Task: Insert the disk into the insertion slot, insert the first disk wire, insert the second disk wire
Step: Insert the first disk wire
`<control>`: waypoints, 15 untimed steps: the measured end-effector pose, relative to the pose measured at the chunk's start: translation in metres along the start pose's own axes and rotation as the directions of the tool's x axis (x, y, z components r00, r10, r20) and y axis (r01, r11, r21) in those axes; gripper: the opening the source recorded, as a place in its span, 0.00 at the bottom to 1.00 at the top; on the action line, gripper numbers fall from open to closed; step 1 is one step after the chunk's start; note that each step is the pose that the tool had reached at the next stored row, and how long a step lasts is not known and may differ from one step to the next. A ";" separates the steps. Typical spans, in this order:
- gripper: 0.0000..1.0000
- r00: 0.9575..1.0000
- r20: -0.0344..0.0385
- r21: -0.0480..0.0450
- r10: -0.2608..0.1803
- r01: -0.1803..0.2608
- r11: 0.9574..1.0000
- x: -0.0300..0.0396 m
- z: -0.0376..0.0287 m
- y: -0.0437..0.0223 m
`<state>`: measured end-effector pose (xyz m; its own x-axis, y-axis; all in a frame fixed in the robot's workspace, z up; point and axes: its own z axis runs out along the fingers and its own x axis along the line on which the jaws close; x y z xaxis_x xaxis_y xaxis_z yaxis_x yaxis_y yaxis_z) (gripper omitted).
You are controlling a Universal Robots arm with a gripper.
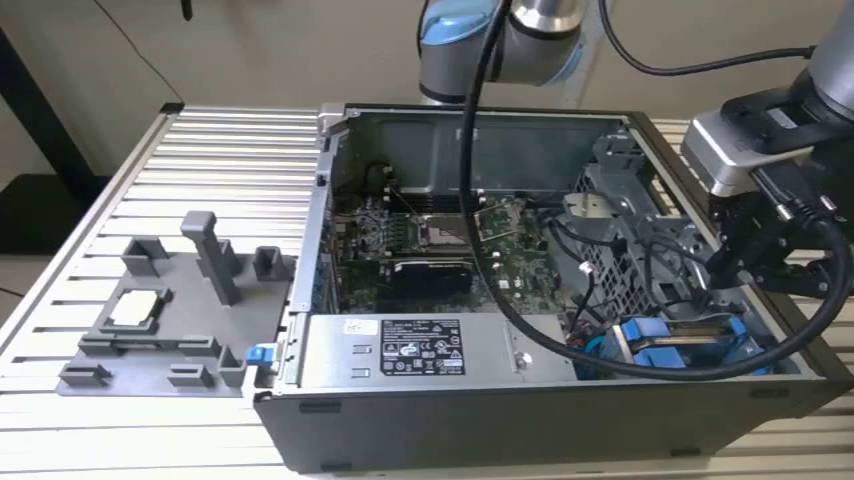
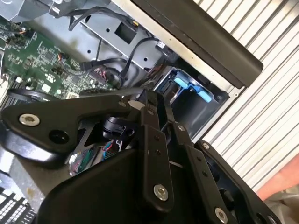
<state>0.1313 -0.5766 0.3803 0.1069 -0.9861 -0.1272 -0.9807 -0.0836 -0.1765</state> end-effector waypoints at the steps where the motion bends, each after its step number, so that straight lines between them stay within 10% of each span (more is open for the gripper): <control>1: 0.19 1.000 0.001 -0.009 0.001 -0.001 1.000 0.0005 0.0008 -0.0029; 15: 0.19 1.000 0.016 -0.047 0.014 -0.014 0.999 0.0077 0.0132 -0.0132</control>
<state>0.1472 -0.5812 0.3688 0.0953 -0.9848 -0.1449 -0.9887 -0.0767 -0.1286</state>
